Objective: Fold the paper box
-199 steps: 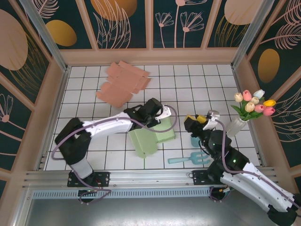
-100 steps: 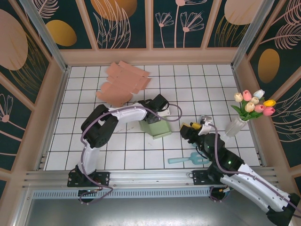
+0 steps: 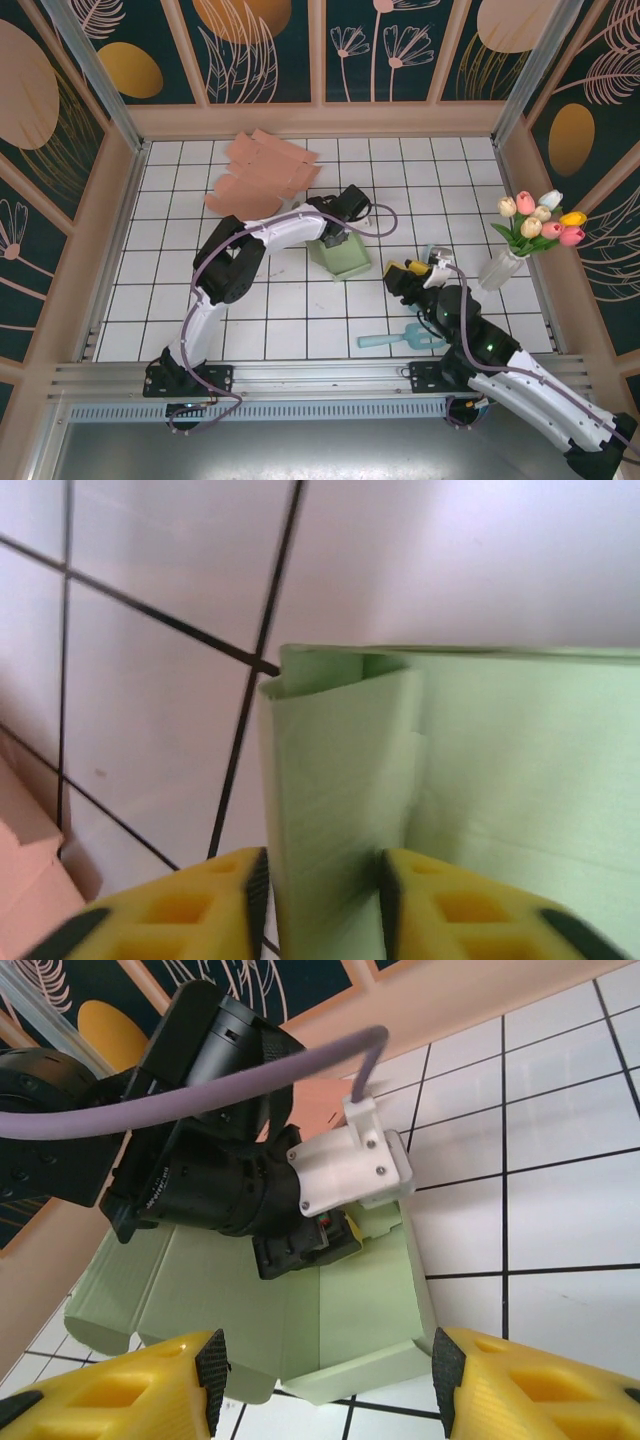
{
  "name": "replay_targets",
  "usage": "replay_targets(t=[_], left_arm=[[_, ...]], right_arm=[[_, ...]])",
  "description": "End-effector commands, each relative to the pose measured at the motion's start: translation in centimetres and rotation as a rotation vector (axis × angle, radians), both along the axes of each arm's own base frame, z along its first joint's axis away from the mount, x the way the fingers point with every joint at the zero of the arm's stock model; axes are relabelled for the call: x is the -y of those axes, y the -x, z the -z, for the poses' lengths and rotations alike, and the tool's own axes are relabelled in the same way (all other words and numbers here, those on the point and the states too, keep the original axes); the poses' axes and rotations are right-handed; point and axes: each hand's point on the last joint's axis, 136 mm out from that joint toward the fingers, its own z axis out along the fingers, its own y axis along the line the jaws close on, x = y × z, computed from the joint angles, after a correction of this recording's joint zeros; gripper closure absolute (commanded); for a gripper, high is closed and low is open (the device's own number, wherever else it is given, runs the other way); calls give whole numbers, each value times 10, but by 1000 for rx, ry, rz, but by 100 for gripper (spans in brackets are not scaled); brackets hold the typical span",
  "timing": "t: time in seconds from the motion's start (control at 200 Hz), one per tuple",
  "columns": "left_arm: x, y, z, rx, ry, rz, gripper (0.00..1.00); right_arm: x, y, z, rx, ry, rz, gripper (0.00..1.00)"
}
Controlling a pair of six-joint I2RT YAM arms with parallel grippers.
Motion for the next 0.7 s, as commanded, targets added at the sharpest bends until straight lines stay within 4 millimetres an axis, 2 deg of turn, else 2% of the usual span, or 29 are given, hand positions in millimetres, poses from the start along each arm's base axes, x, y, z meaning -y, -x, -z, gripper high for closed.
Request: replay_targets(t=[0.0,0.125,0.225,0.31,0.38,0.45,0.52,0.545,0.56,0.616,0.696], left_arm=[[-3,-8,-27,38,21,-48,59],[6,-13,-62,87,123,-88,54],[11,-16,-100,148,250,-141,54],[5,-18,-128,214,356,-238,55],[-10,-19,-154,274,450,-361,56],[-29,-11,-177,314,566,-494,57],[-60,1,-198,355,694,-691,48],[-66,6,-199,345,726,-740,45],[-71,12,-210,343,768,-758,44],[-78,26,-224,305,873,-797,44],[-90,45,-244,263,1032,-850,34]], right_arm=[[7,-3,-3,16,-20,46,41],[10,-3,-4,19,-25,55,42],[11,-4,-3,20,-22,65,41],[13,-4,-2,18,-16,71,42],[14,-5,-1,18,-8,78,41],[15,-5,-1,20,-4,82,42],[15,-6,0,19,4,87,41],[15,-6,0,19,7,89,42],[15,-7,0,19,8,90,42],[14,-8,2,13,18,88,41],[10,-9,6,1,26,82,42]])
